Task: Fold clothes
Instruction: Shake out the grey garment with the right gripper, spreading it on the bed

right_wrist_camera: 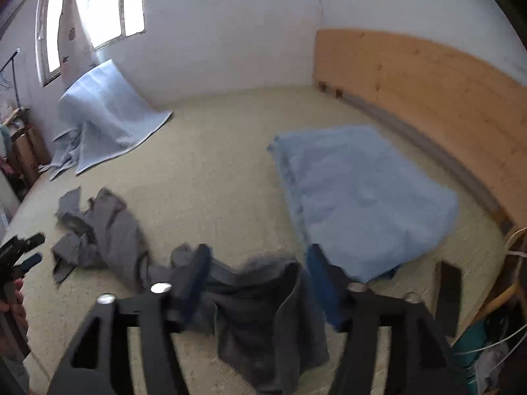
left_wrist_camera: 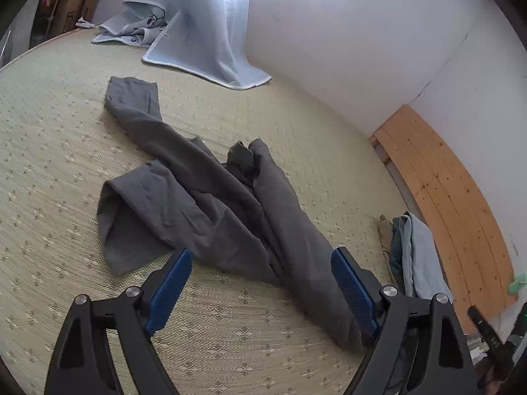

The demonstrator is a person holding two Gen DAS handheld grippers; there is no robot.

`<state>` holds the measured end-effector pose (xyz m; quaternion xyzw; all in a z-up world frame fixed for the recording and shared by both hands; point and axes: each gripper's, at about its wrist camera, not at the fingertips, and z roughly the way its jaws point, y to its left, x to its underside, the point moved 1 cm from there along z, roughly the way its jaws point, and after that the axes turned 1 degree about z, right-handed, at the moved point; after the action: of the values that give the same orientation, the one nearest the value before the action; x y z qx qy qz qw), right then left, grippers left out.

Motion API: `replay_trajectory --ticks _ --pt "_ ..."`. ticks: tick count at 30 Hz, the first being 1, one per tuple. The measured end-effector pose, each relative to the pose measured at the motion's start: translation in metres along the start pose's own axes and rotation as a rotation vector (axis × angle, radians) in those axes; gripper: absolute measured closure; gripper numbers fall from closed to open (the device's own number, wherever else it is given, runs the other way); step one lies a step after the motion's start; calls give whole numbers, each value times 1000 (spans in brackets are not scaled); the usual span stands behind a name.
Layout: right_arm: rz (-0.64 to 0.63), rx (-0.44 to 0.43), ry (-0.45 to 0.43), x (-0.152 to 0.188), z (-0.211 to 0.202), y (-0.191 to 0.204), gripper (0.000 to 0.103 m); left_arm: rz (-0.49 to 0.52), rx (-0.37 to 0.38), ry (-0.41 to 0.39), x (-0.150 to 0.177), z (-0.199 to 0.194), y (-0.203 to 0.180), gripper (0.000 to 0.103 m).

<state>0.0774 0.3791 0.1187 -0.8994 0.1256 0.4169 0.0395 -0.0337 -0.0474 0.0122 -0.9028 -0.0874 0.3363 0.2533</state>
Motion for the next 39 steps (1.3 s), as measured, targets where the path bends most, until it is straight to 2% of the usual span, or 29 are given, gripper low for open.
replay_trajectory --ticks 2,6,12,15,17,20,22,24,27,31,32,34,39 --pt "25 -31 -36 -7 -3 6 19 -13 4 6 2 3 0 14" --pt "-10 -156 -11 -12 17 46 18 -54 -19 -14 2 0 10 14" --pt "-191 -343 84 0 72 158 18 -133 -7 -52 -6 -10 30 14" --pt "-325 -392 94 13 97 211 18 -152 35 -36 -6 -7 34 14" --pt "-416 -409 92 24 115 241 18 -182 98 -9 -5 -2 38 14" --pt "-466 -396 111 36 141 259 19 -227 184 36 -2 5 42 14" --pt "-481 -382 122 42 154 264 20 -249 215 54 -1 8 45 14" --pt "-496 -369 133 47 168 268 23 -265 237 64 1 10 46 14" --pt "-498 -350 149 51 186 270 35 -279 246 68 1 13 47 14" --pt "-439 -319 158 44 197 255 86 -298 260 74 1 18 46 14" --pt "-415 -324 154 38 198 247 91 -300 263 75 1 19 45 14" --pt "-369 -325 143 29 195 231 98 -299 263 80 2 22 42 14" --pt "-103 -377 149 0 195 166 99 -311 291 93 6 31 32 14"
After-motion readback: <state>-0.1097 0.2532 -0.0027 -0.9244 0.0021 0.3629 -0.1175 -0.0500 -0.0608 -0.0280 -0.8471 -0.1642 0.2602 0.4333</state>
